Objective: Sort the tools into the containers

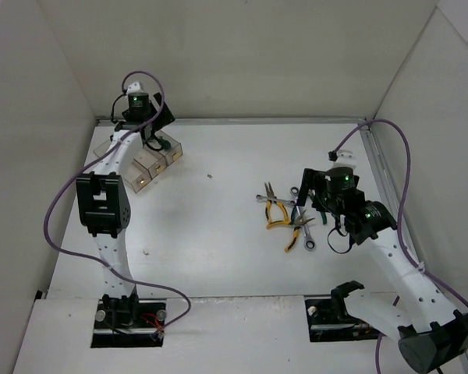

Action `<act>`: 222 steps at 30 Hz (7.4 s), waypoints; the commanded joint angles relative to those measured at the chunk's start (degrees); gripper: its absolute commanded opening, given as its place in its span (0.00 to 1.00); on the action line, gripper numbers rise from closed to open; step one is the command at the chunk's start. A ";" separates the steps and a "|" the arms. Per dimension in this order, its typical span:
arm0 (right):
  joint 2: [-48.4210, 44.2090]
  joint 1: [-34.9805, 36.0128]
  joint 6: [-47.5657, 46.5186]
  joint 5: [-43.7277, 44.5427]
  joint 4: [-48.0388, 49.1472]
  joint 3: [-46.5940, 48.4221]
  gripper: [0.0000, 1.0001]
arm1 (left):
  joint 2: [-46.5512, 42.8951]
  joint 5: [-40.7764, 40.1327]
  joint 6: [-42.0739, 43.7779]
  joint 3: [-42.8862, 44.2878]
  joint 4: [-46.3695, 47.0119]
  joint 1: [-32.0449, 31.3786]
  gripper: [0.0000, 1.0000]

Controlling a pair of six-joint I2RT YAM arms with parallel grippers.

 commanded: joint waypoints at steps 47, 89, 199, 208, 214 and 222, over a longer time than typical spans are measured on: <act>-5.24 -0.88 0.12 1.85 -0.71 9.85 0.96 | 5.94 7.51 14.39 -2.63 -14.81 -63.09 0.50; 2.06 -1.32 -1.73 3.62 -0.89 13.72 0.97 | -39.14 17.85 3.68 -31.90 5.92 -27.81 0.00; -8.14 -1.84 1.53 -1.31 -2.74 -0.43 0.95 | 4.27 1.01 -6.35 -3.95 -19.29 -45.86 0.52; -7.88 -1.93 1.62 -1.05 -2.74 -0.60 0.96 | 5.51 2.33 -6.79 -5.44 -19.46 -46.39 0.45; -7.44 -1.84 1.79 -1.13 -2.74 -0.61 0.96 | 6.83 -0.04 -5.65 -3.86 -23.59 -46.39 0.06; -7.17 -2.02 1.88 -0.52 -2.56 -0.26 0.96 | -0.89 -7.23 -3.54 -8.16 -25.61 -45.78 0.00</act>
